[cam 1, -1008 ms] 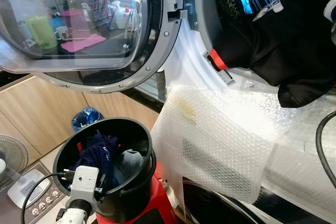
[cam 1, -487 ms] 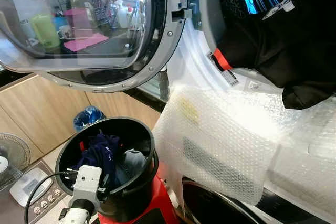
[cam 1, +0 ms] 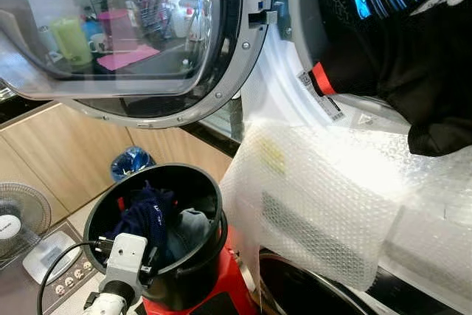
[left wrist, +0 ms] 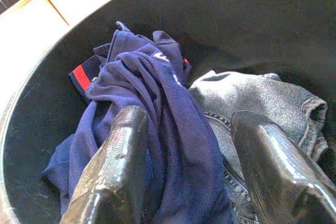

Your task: Clothes washing

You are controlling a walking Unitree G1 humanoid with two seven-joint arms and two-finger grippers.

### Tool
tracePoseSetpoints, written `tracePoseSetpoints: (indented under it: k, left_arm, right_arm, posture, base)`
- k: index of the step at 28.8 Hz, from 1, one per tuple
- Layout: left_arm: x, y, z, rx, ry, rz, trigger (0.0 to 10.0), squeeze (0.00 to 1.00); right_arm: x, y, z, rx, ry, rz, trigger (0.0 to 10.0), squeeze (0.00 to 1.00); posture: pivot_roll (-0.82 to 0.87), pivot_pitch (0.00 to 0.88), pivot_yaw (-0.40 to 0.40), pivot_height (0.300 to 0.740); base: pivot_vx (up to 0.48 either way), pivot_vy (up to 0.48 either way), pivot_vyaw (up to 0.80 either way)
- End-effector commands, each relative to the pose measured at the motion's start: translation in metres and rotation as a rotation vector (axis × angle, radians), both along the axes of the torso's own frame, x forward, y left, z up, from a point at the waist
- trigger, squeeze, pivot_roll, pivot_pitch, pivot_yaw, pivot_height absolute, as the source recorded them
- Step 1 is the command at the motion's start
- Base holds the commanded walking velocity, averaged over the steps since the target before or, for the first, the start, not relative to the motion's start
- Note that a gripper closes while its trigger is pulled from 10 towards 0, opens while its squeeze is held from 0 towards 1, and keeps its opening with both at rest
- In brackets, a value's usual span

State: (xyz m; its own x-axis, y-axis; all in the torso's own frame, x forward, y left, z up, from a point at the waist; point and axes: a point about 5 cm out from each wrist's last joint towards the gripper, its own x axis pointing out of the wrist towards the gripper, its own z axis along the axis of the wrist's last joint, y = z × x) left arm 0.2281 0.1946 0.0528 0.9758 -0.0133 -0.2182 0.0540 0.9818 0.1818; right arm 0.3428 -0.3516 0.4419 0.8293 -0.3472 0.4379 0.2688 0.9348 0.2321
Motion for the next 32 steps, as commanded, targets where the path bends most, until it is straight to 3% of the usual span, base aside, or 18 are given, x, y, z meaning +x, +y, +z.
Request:
tracePoseSetpoints:
  k: [1, 3, 6, 9, 13, 15, 18, 23, 27, 32]
  left_arm:
    - [-0.006, 0.001, -0.009, 0.021, 0.060, -0.009, 10.0, 0.00]
    - [-0.005, 0.001, -0.009, 0.021, 0.061, -0.013, 10.0, 0.00]
    - [-0.005, 0.001, -0.009, 0.022, 0.062, -0.016, 10.0, 0.00]
    - [-0.005, 0.000, -0.009, 0.021, 0.062, -0.017, 10.0, 0.00]
    - [-0.005, -0.001, -0.009, 0.018, 0.061, -0.015, 10.0, 0.00]
    - [-0.005, -0.004, -0.010, 0.013, 0.061, -0.016, 10.0, 0.00]
    - [-0.005, -0.005, -0.010, 0.011, 0.060, -0.016, 10.0, 0.00]
    - [-0.006, -0.009, -0.013, 0.000, 0.062, -0.010, 10.0, 0.00]
    - [-0.007, -0.012, -0.015, -0.008, 0.068, -0.011, 10.0, 0.00]
    - [-0.007, -0.016, -0.017, -0.012, 0.068, -0.009, 10.0, 0.00]
  right_arm:
    - [0.005, 0.006, -0.005, -0.055, 0.040, 0.027, 10.0, 1.00]
    - [0.014, 0.015, -0.020, -0.121, 0.102, 0.067, 10.0, 1.00]
    - [0.019, 0.021, -0.027, -0.144, 0.119, 0.088, 10.0, 1.00]
    - [0.028, 0.043, -0.039, -0.257, 0.149, 0.187, 10.0, 1.00]
    - [0.029, 0.057, -0.042, -0.326, 0.152, 0.225, 10.0, 1.00]
    - [0.026, 0.072, -0.038, -0.361, 0.138, 0.264, 10.0, 1.00]
    - [0.021, 0.080, -0.033, -0.410, 0.123, 0.279, 10.0, 1.00]
    - [0.000, 0.103, -0.011, -0.592, 0.114, 0.295, 10.0, 1.00]
    - [-0.009, 0.105, -0.009, -0.632, 0.153, 0.266, 10.0, 1.00]
    - [-0.027, 0.086, -0.010, -0.766, 0.257, 0.043, 10.0, 1.00]
  posture:
    - [0.01, 0.066, 0.123, 0.740]
    - [0.01, 0.064, 0.124, 0.740]
    - [0.01, 0.061, 0.121, 0.740]
    - [0.01, 0.058, 0.120, 0.740]
    - [0.00, 0.057, 0.113, 0.740]
    - [0.00, 0.059, 0.105, 0.740]
    - [0.00, 0.059, 0.103, 0.740]
    - [-0.03, 0.069, 0.086, 0.740]
    - [-0.04, 0.074, 0.079, 0.740]
    - [-0.06, 0.083, 0.056, 0.740]
  base:
    - [0.000, 0.000, 0.00]
    - [0.000, 0.000, 0.00]
    - [0.000, 0.000, 0.00]
    - [0.000, 0.000, 0.00]
    - [0.000, 0.000, 0.00]
    - [0.000, 0.000, 0.00]
    - [0.000, 0.000, 0.00]
    - [0.000, 0.000, 0.00]
    - [0.000, 0.000, 0.00]
    - [0.000, 0.000, 0.00]
